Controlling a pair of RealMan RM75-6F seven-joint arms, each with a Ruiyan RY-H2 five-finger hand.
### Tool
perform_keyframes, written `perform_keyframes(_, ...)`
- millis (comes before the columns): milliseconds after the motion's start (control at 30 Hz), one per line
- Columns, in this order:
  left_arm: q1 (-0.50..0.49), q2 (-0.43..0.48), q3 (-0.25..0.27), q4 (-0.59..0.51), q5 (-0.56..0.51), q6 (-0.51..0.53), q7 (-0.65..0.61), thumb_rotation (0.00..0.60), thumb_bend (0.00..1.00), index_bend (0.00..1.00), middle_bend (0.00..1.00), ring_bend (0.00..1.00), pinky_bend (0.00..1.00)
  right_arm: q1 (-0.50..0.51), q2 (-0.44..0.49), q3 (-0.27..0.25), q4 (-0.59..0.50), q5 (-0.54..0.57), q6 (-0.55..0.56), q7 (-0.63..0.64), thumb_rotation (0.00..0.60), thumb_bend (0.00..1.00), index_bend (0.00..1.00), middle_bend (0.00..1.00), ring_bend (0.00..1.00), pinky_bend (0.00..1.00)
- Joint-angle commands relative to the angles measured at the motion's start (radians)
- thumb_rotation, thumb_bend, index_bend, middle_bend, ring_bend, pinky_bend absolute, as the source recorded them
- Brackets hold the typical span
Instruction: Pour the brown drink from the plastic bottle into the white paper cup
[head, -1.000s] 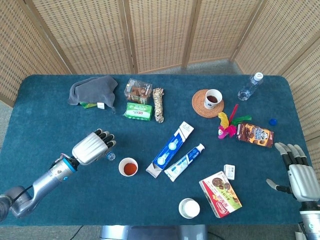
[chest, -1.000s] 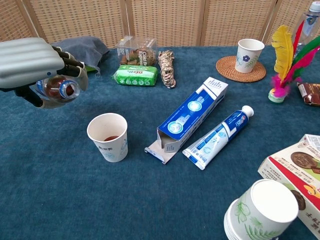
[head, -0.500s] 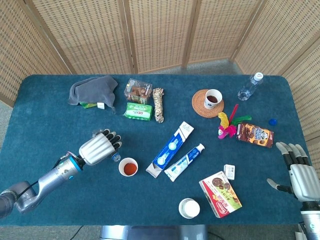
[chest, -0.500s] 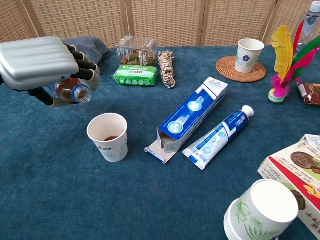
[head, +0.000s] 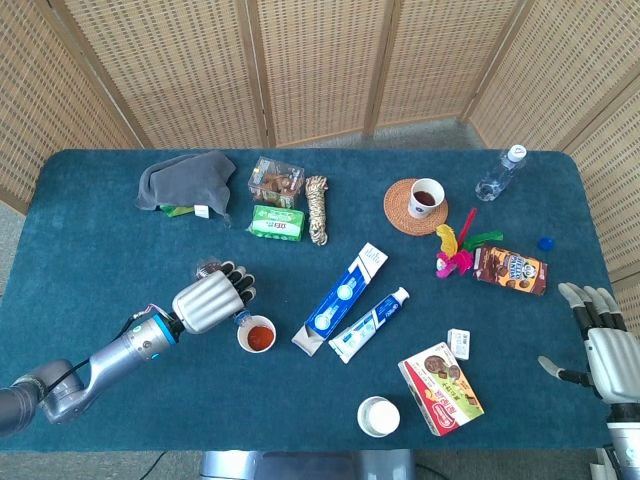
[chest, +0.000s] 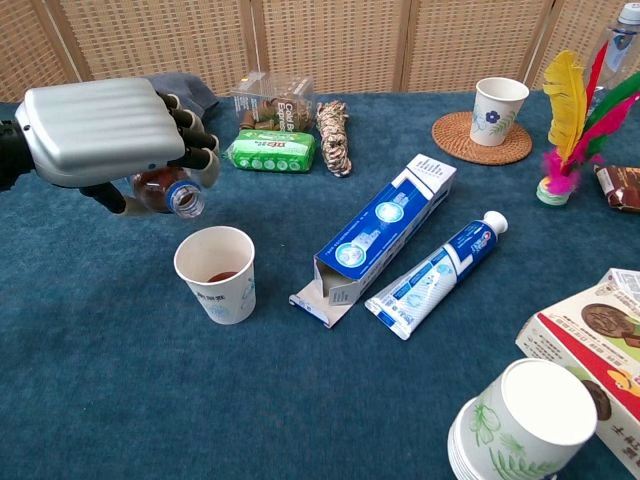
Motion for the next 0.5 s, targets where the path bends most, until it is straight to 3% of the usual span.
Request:
perform_keyframes(33,-0.008,0.008,0.001,-0.013,-0.003,-0.015,0.022,0.600,0.41,0.42,0.35,0.32,0.43,-0.001,0.002,0.000,0.000,0.000,0.001,0.002,0.600,0.00,0.00,0.00,0.00,0.00)
perform_keyframes(500,-0.022,0.025,0.024,-0.025,0.018,-0.037,0.107,0.600,0.41,0.42,0.35,0.32,0.43,-0.003,0.007,0.002,0.000,-0.001,0.004,0.019,0.600,0.00,0.00,0.00,0.00,0.00)
